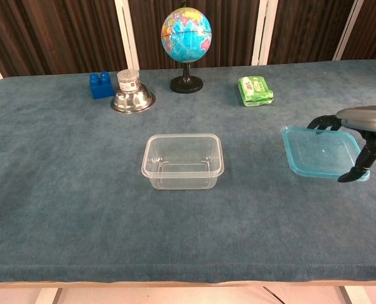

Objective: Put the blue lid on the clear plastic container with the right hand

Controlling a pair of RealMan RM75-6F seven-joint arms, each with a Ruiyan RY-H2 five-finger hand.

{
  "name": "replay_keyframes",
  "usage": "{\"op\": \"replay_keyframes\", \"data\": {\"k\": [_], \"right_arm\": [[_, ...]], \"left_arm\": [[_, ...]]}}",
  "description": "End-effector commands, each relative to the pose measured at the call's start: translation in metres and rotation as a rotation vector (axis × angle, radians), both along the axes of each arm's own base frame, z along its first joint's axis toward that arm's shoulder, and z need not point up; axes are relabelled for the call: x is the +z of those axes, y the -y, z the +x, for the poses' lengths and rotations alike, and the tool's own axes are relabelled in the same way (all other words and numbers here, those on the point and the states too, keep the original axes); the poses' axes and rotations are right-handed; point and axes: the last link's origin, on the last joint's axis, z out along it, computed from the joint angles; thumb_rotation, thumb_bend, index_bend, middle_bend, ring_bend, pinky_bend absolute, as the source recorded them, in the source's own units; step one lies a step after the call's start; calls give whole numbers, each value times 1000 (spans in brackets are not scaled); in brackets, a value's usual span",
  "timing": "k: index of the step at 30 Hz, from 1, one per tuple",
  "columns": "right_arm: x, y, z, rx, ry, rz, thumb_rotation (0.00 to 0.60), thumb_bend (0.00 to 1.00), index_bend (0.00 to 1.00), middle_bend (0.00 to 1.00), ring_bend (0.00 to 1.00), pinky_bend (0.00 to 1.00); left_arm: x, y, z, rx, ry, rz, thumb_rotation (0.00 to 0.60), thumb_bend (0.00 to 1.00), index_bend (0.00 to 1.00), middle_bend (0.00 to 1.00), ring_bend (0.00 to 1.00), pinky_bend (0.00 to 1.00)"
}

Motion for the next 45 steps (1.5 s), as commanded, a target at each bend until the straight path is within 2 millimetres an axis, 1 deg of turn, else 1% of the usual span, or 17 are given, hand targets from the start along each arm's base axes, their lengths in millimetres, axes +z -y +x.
{"op": "replay_keyframes", "data": {"k": [1,4,7,11,12,14,17,19,22,25,29,34,39,45], "right_arm": [[8,-1,16,32,81,-16,600,72,774,316,106,78],[17,-1,34,60,136,-16,600,72,774,316,106,78],[22,0,50,62,183,-1,600,72,774,317,107,78],[20,4,87,69,256,39,600,72,773,319,107,78],[17,3,98,73,279,52,600,72,773,319,107,78],[13,3,114,78,306,67,600,72,773,319,107,78],[2,5,136,96,303,71,600,72,773,319,108,78],[-10,3,151,83,319,84,600,72,773,319,107,78],[-28,0,169,55,344,99,600,71,773,319,108,77],[-45,1,182,45,339,89,600,72,772,321,110,76],[-62,-1,194,43,331,75,600,72,771,323,110,76],[-73,-2,205,56,299,56,600,71,770,323,110,75],[-81,-1,205,57,265,41,600,72,770,323,110,74],[-83,3,198,51,236,24,600,72,771,327,110,74]], "left_arm": [[0,0,0,1,-2,0,600,346,0,0,0,0],[-1,-1,-1,5,-5,0,600,347,0,0,0,0],[-1,-2,-1,11,-8,-1,600,348,0,0,0,0],[-2,-5,-2,23,-11,-2,600,346,0,0,0,0],[-1,-5,-2,23,-11,0,600,346,0,0,0,0],[-1,-5,-2,24,-10,3,600,347,0,0,0,0],[-1,-6,-2,27,-9,5,600,348,0,0,0,0],[-1,-7,-3,29,-11,3,600,348,0,0,0,0],[-1,-7,-2,27,-10,-2,600,347,0,0,0,0],[-1,-6,-2,24,-8,-3,600,347,0,0,0,0],[1,-6,-3,22,-2,1,600,348,0,0,0,0],[3,-6,-4,25,0,5,600,349,0,0,0,0],[2,-4,-4,23,-3,3,600,348,0,0,0,0],[4,-4,-5,23,1,9,600,348,0,0,0,0]]}}
